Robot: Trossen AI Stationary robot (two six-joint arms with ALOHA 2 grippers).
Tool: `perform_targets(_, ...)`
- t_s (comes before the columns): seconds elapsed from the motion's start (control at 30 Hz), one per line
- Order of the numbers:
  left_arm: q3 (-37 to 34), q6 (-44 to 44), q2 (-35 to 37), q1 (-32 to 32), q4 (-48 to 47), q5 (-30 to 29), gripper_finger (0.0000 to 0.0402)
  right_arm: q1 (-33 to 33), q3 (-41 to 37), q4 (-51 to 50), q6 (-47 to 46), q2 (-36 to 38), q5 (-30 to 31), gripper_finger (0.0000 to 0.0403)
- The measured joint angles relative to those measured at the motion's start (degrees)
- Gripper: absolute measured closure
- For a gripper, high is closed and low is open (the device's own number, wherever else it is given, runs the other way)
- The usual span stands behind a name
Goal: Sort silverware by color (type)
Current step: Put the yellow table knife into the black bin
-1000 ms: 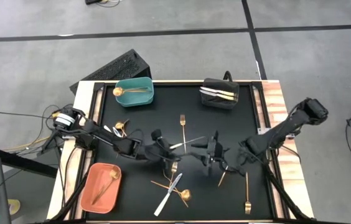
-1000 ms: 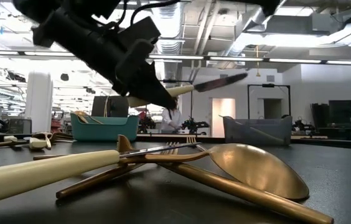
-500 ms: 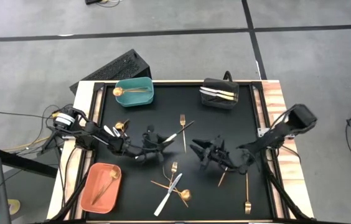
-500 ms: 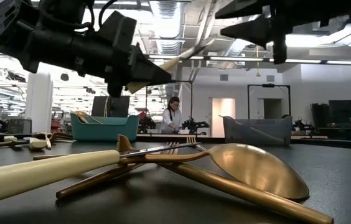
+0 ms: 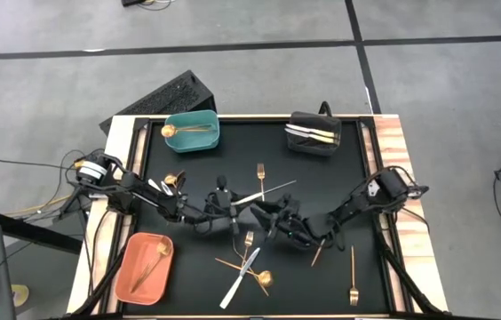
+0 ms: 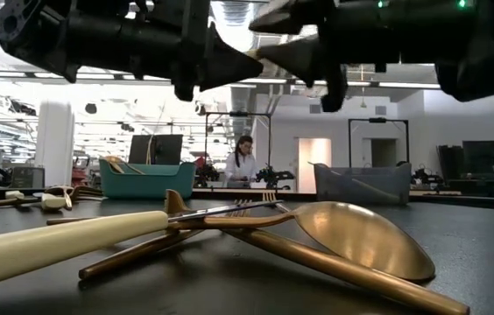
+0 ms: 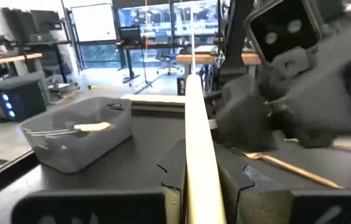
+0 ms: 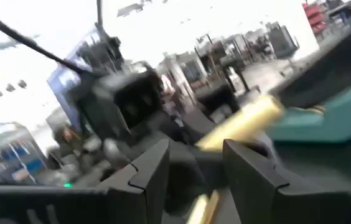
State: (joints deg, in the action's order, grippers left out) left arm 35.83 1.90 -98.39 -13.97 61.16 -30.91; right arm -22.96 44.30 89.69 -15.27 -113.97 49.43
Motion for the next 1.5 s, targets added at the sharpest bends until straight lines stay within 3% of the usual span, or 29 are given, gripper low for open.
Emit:
perform_targets(0.4,0.1,9.2,-0.2,-0.8,3.9,-4.5,0.0379,1.8,-0.8,0.2,-6.7,1.6,2.9,0.0227)
perform_targets(0.63,0.1,16.1,-0.1,-1.9,6.1,-6.3,0.0380,4.7,-1.2,0.2,-15.5,2.4,-3.9,0.0227)
perform_targets(0.83,0.1,18.9,-0.1,-2.5,5.5,-9.7,0.0380,5.5,-1.2,0.2,-19.2,2.4,-3.9,0.0229)
perform_targets(1.17,0.1,20.6,-0.1,-2.8,3.0,-12.6,0.0380,5.5,-1.2,0.2,-18.9,2.4,-0.5,0.0287)
perform_targets(1.3,0.1,20.3,-0.1,-2.5,0.7,-9.8,0.0380,5.4,-1.2,0.2,-16.5,2.3,-0.6,0.0307)
perform_targets(1.5,0.1,10.4,0.0,-2.1,-1.7,-7.8,0.0354,5.3,-0.4,0.1,-7.4,2.3,-1.6,0.0334)
